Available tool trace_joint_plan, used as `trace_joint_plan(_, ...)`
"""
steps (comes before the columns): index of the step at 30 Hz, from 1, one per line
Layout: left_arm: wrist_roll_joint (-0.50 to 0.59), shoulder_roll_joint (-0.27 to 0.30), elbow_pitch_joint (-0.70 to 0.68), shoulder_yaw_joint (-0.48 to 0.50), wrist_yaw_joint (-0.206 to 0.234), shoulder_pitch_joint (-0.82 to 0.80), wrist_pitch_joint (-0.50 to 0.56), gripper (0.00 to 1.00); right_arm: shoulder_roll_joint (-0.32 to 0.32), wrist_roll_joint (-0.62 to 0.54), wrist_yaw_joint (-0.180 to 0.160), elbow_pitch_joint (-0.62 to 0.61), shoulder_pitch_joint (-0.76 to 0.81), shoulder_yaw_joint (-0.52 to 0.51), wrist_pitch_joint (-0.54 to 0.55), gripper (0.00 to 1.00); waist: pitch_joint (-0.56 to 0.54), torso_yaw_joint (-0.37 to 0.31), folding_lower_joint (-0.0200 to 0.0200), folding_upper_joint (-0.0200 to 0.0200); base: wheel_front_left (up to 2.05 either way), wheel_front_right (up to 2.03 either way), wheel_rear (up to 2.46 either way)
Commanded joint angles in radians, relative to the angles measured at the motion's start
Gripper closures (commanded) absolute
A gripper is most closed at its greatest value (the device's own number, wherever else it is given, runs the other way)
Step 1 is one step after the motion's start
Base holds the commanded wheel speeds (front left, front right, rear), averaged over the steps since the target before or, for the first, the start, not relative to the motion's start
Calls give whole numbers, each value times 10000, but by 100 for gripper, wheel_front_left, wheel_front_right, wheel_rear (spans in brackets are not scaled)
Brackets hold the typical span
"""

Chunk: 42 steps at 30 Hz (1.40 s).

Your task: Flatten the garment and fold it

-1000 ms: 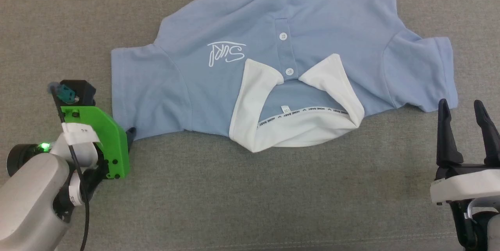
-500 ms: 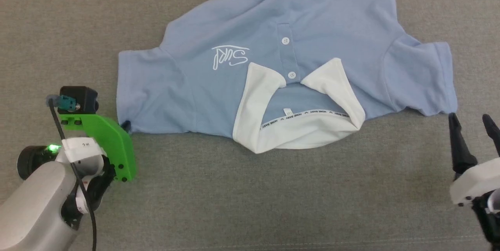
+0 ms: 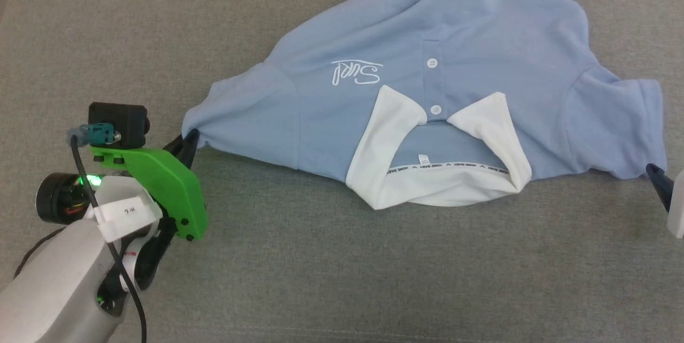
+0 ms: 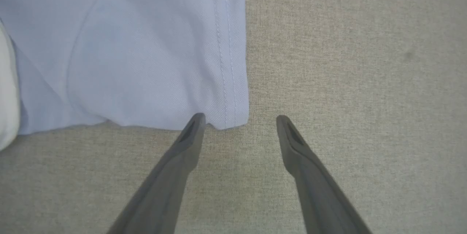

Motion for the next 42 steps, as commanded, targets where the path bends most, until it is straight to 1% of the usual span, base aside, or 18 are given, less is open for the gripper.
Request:
trace_joint_plan(1, 184, -27, -76, -28, 87, -27, 9, 100, -91, 0, -15, 173, -222, 107, 165, 0, 164, 152, 0, 0, 0, 0, 0)
trace_joint_plan(5, 248, -126, -203, -171, 86, -49, 27, 100, -259, -11, -15, 761, -496, 428, 528, 0, 369, 315, 0, 0, 0, 0, 0)
trace_joint_plan(12, 299, -185, -215, -313, -1, -223, 129, 100, -286, -154, -15, 1492, -691, 771, 353, 0, 679, 513, 0, 0, 0, 0, 0)
trace_joint_plan(13, 296, -188, -190, -326, -19, -239, 137, 100, -300, -150, -15, 1570, -687, 855, 323, 8, 700, 527, 0, 0, 0, 0, 0)
trace_joint_plan(14, 293, -189, -168, -331, -34, -248, 135, 100, -330, -142, -15, 1613, -678, 924, 275, 100, 714, 537, 0, 0, 0, 0, 0)
trace_joint_plan(20, 281, -182, 97, -270, -95, -225, -63, 100, -675, 164, -15, 1542, -708, 1063, -403, 100, 442, 476, 0, 0, 0, 0, 0)
trace_joint_plan(22, 269, -147, 168, -227, -134, -205, -151, 100, -835, 448, -15, 1335, -800, 1079, -731, 100, 224, 393, 0, 0, 0, 0, 0)
trace_joint_plan(25, 276, -58, 192, -120, -210, -230, -318, 100, -1258, 962, -15, 867, -963, 1220, -1192, 100, -179, 243, 0, 0, 0, 0, 0)
trace_joint_plan(30, 246, 184, -29, 285, -277, -415, -627, 100, -1816, 1927, -15, -30, -1300, 1309, -1568, 100, -889, -7, 0, 0, 0, 0, 0)
trace_joint_plan(31, 243, 279, -115, 402, -294, -491, -672, 100, -1965, 2149, -15, -222, -1383, 1325, -1618, 100, -1033, -53, 0, 0, 0, 0, 0)
trace_joint_plan(36, 80, 723, -651, 1088, -283, -887, -766, 100, -2246, 2889, -15, -793, -2021, 1144, -1590, 100, -1629, -303, 0, 0, 0, 0, 0)
trace_joint_plan(39, -21, 1054, -1014, 1514, -340, -1258, -716, 100, -2320, 3380, -15, -1044, -2581, 1075, -1417, 100, -1962, -430, 0, 0, 0, 0, 0)
trace_joint_plan(42, -158, 1268, -1229, 1869, -429, -1617, -683, 100, -2350, 3740, -15, -1115, -3094, 994, -1135, 100, -2200, -527, 0, 0, 0, 0, 0)
